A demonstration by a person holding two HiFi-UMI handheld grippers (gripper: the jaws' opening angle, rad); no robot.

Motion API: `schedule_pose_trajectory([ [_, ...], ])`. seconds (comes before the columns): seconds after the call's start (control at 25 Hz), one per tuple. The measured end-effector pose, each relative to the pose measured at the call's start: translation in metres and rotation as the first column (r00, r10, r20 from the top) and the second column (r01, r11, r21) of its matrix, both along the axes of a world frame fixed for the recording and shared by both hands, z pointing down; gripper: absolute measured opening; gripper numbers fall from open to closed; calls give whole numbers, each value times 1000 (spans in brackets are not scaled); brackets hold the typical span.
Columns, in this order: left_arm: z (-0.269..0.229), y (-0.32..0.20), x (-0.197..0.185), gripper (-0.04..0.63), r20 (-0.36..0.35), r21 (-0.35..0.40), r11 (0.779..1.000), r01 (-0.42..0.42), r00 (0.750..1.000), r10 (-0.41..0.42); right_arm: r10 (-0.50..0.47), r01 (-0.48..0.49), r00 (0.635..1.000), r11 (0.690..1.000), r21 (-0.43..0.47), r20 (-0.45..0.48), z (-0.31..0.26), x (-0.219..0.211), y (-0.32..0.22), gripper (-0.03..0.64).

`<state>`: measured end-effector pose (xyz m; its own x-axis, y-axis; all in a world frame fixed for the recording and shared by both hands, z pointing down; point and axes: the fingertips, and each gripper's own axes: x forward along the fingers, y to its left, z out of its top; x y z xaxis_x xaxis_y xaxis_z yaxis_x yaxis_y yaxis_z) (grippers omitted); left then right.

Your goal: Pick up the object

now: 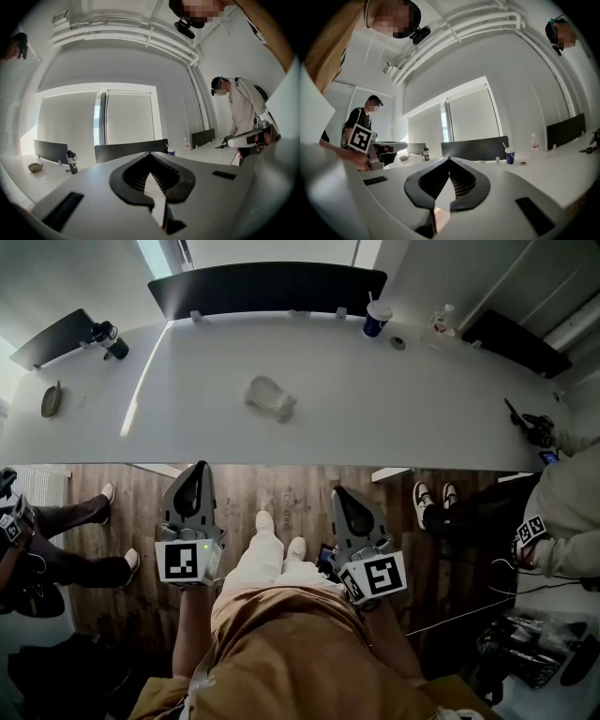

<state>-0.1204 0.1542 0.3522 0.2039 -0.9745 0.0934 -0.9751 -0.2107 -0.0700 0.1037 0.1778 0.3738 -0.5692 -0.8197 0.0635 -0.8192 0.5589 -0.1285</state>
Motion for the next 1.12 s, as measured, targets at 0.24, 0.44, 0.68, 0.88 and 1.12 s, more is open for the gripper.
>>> schedule_pose_trajectory([
  [0.24,6,-23,-10,6,-14,-6,1000,-6,1000,6,24,-24,1000,1000,-2,-2,1,-3,-22,6],
  [0.44,3,-63,-24,6,-26,17,999,-28,999,29,38,-37,999,999,11,-32,-3,-19,-52,6],
  [0.68,1,-111,-63,6,-60,22,999,-40,997,41,58,-57,997,998,15,-51,-8,-55,-90,6],
  [0.88,26,-138,-70,6,-83,-34,999,-38,996,35,36,-37,999,999,-27,-32,-1,-62,-113,6],
  [1.12,45,-171,-55,6,-71,-71,996,-51,996,46,29,-30,999,999,-26,-36,6,-53,-158,6],
])
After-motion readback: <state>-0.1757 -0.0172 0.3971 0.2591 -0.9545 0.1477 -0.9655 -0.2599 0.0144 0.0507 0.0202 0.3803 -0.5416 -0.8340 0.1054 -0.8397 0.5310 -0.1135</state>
